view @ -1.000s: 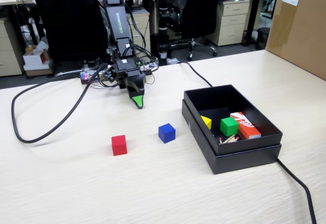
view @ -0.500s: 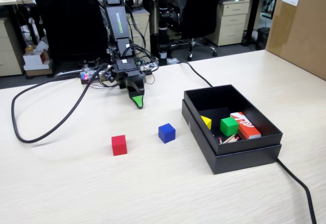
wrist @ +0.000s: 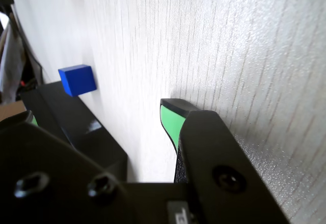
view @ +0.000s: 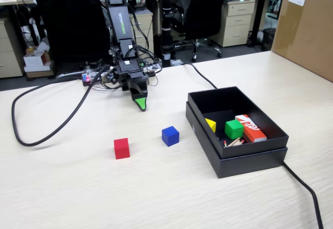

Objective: Put the red cube on top of the blue cube

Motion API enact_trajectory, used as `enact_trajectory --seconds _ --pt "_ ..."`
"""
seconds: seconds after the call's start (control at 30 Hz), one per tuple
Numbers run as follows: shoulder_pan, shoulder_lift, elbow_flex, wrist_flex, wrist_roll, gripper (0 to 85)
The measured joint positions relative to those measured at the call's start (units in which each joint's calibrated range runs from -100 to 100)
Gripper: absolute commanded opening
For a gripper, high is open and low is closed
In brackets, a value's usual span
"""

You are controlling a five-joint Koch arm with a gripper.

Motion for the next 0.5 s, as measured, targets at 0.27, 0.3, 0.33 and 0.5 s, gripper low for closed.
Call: enact_trajectory --seconds 0.27,0.3,0.33,0.5 --pt "0.05 0.0 0.0 0.0 0.0 48.4" --pt "0.24 0.0 0.0 -0.08 0.05 48.4" --pt "0.34 0.0 0.0 -0.08 0.0 48.3" --pt "0.34 0.0 0.27 -0.31 0.0 47.5"
